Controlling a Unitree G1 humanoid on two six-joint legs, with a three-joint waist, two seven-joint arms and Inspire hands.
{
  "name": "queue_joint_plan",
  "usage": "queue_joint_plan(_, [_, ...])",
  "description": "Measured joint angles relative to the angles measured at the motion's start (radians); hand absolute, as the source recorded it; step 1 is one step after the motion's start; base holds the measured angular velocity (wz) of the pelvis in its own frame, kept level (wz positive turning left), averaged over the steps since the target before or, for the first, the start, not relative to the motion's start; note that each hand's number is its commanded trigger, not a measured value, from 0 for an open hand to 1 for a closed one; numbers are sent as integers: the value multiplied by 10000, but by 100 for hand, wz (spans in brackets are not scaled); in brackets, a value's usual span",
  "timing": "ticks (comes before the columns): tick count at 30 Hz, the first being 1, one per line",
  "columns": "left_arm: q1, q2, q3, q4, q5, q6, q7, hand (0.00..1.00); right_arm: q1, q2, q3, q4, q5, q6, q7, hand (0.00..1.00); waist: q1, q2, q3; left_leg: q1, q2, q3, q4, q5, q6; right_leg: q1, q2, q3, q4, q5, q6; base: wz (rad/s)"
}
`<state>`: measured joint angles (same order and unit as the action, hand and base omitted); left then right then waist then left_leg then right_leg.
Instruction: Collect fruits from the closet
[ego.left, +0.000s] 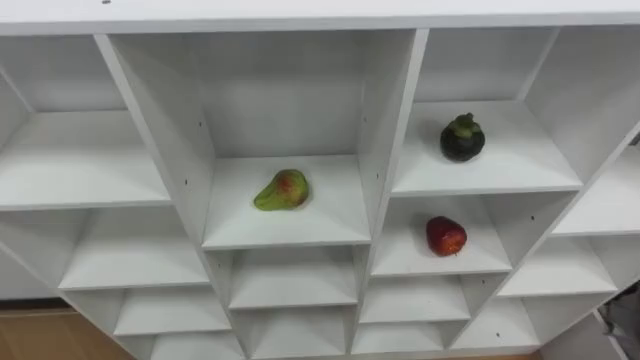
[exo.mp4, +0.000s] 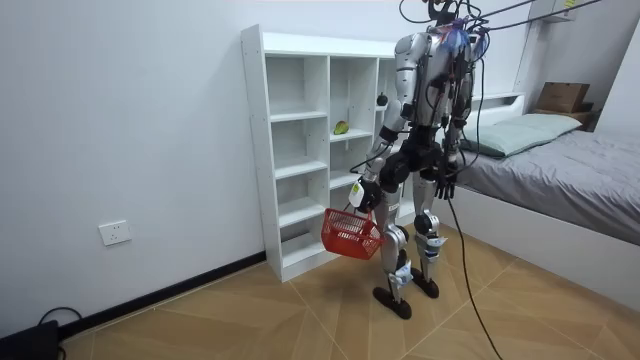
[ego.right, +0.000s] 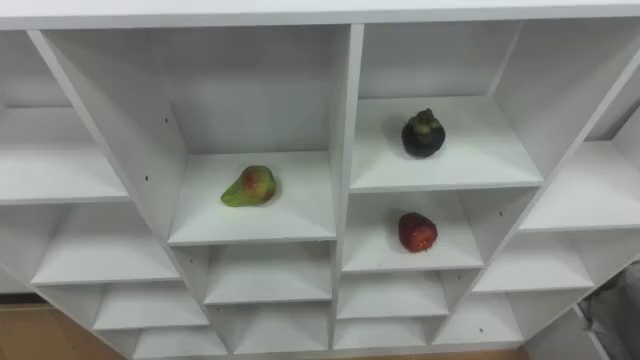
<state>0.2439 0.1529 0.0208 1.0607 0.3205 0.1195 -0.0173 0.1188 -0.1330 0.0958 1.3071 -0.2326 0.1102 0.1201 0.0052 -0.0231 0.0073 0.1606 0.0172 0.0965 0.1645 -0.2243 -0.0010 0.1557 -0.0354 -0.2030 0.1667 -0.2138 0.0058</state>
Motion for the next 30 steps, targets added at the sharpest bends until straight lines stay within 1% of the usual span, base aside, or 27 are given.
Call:
queue_joint_plan(4, [-1, -17, 130, -29, 95, -4, 8, 100, -10, -81, 1, -12, -191, -109, -51, 0, 33, 37, -10, -36, -5, -40, 0, 0, 0, -6, 7, -33, 21, 0, 0, 2])
queue_joint_plan(8, [-63, -19, 128, -29, 93, 37, 90, 100, -12, -235, 11, -23, -207, -126, -460, 0, 33, 55, -14, -40, -6, -56, 2, 1, -1, -6, 8, -43, 19, 0, -1, 0])
queue_joint_plan(12, [-122, -26, 125, -29, 110, 20, 194, 100, -83, -259, 0, -134, -215, -128, -649, 0, 32, 57, -20, -113, -5, -55, 15, 1, -1, -67, 9, -42, 19, 2, -2, 0])
queue_joint_plan(14, [-125, -26, 129, -28, 157, -2, 350, 100, -100, -268, 1, -259, -212, -238, -788, 0, 35, 72, -30, -148, -5, -51, 15, 1, -1, -110, 9, -39, 22, 4, -3, 0])
queue_joint_plan(18, [-90, -28, 141, -26, 236, -80, 488, 100, -91, -274, 1, -269, -43, -318, -958, 0, 48, 78, -37, -143, -7, -55, 14, 2, -2, -89, 10, -40, 22, 8, -5, 0])
queue_joint_plan(21, [-89, -28, 136, -28, 259, -199, 564, 100, -79, -291, -4, -310, 95, -503, -1221, 0, 20, 83, -32, -154, -8, -30, 13, 2, -2, -87, 10, -46, 2, 8, -5, 0])
queue_joint_plan(23, [-101, -20, 136, -28, 277, -382, 591, 100, -56, -321, -18, -454, 231, -711, -1456, 0, -20, 79, -27, -162, -9, -13, 15, 2, -2, -17, 6, -83, -5, 8, -4, 2])
queue_joint_plan(24, [-113, -19, 130, -28, 277, -418, 607, 100, -38, -327, -20, -507, 339, -754, -1533, 0, -20, 79, -27, -156, -11, -14, 16, 2, -2, -3, 1, -101, -5, 8, -4, 5])
queue_joint_plan(26, [-124, -20, 125, -33, 273, -624, 754, 100, 84, -340, -31, -1006, 754, -886, -1842, 0, -7, 76, -26, -156, -8, -9, 16, 3, -3, -7, -6, -153, 1, 8, -4, 0])
queue_joint_plan(27, [-122, -21, 127, -34, 273, -668, 779, 100, 155, -343, -43, -1217, 771, -924, -1938, 0, -5, 78, -27, -159, -6, -7, 16, 4, -4, -9, -5, -150, 1, 8, -5, 0])
queue_joint_plan(29, [-92, -22, 137, -36, 266, -880, 894, 100, 446, -342, -166, -2198, 783, -1184, -2237, 0, -1, 58, -41, -205, 5, 16, 17, 4, -5, -132, 5, -118, 13, 8, -5, -2])
queue_joint_plan(30, [-93, -22, 138, -39, 260, -928, 925, 100, 479, -321, -260, -2364, 826, -1317, -2296, 0, -8, 55, -42, -242, 9, 19, 21, 5, -5, -164, 8, -116, 11, 12, -12, -4])
